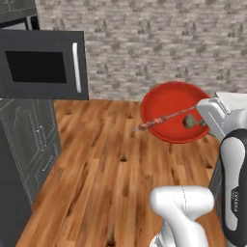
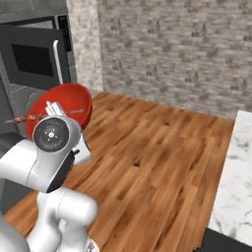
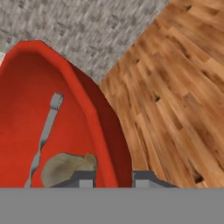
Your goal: Place the bowl containing the garlic and kebab skewer in the microwave. Close the microwave door and press the start button to microwave the meal.
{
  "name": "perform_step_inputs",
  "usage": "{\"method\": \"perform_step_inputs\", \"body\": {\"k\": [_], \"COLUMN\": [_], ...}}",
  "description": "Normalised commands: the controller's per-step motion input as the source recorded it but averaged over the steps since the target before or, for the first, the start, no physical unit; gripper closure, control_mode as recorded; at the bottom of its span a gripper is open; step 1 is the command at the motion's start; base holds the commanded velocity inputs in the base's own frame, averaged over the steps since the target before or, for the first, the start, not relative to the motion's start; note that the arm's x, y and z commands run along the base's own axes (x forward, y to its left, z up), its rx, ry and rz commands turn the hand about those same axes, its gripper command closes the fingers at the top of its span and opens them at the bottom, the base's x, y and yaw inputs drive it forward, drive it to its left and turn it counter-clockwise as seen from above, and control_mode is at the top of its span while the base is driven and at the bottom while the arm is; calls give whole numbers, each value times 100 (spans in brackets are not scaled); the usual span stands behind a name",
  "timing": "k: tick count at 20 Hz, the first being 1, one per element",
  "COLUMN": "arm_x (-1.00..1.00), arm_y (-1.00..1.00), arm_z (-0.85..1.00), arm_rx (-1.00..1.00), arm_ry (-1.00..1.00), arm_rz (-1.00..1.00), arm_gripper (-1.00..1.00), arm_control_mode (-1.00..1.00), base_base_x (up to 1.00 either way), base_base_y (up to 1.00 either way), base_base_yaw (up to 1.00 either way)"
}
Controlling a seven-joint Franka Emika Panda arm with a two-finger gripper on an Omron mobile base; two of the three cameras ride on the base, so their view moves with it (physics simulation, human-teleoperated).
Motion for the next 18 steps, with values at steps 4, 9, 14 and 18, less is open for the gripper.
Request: {"method": "perform_step_inputs", "body": {"k": [4,9,14,18], "arm_x": [0,0,0,0], "arm_y": [0,0,0,0], "arm_z": [0,0,0,0], "arm_rx": [0,0,0,0], "arm_ry": [0,0,0,0], "arm_rz": [0,0,0,0], "arm_gripper": [100,100,100,100], "arm_control_mode": [100,100,100,100], "base_base_x": [83,91,96,75], "base_base_y": [-45,-13,0,4], "base_base_yaw": [-19,-14,-9,-1]}}
